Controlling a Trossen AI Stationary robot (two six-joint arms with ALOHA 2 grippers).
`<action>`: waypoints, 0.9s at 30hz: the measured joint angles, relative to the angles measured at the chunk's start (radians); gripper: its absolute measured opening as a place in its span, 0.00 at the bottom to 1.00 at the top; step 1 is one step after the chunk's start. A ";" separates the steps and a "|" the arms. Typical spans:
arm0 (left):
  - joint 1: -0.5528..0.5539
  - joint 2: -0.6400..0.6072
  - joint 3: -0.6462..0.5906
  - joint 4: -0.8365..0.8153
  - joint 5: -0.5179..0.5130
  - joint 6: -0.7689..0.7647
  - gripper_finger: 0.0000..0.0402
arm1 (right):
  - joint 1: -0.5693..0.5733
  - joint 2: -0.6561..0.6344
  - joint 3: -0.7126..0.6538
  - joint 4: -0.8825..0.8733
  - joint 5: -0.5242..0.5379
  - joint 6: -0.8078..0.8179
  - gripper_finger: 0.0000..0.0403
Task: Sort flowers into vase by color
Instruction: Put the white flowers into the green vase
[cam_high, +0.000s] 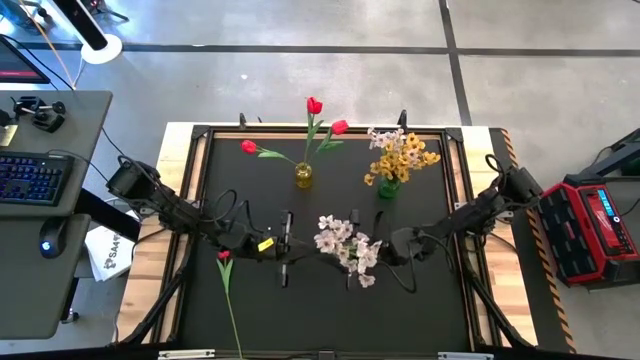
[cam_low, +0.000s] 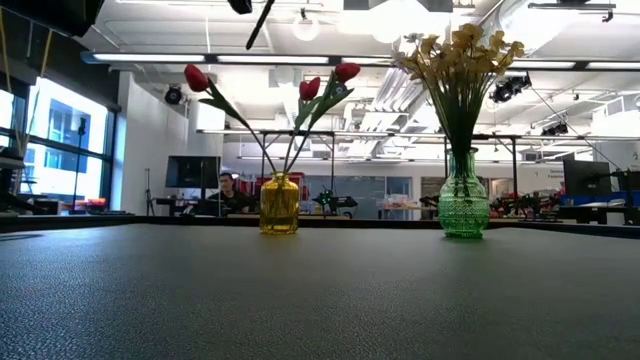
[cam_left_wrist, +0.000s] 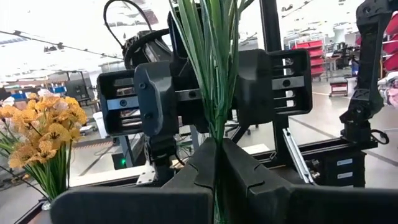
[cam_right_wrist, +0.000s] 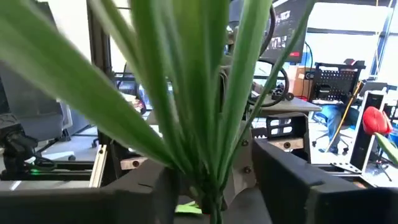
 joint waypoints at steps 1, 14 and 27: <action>0.000 0.000 0.000 -0.002 -0.001 -0.004 0.00 | -0.003 0.000 0.000 0.000 0.000 0.011 0.40; 0.013 0.000 0.000 -0.102 -0.055 -0.026 0.20 | 0.005 -0.035 0.000 -0.090 0.014 0.057 0.02; 0.006 0.000 0.000 -0.278 -0.305 -0.099 0.36 | 0.139 -0.249 -0.011 -0.586 0.315 0.246 0.01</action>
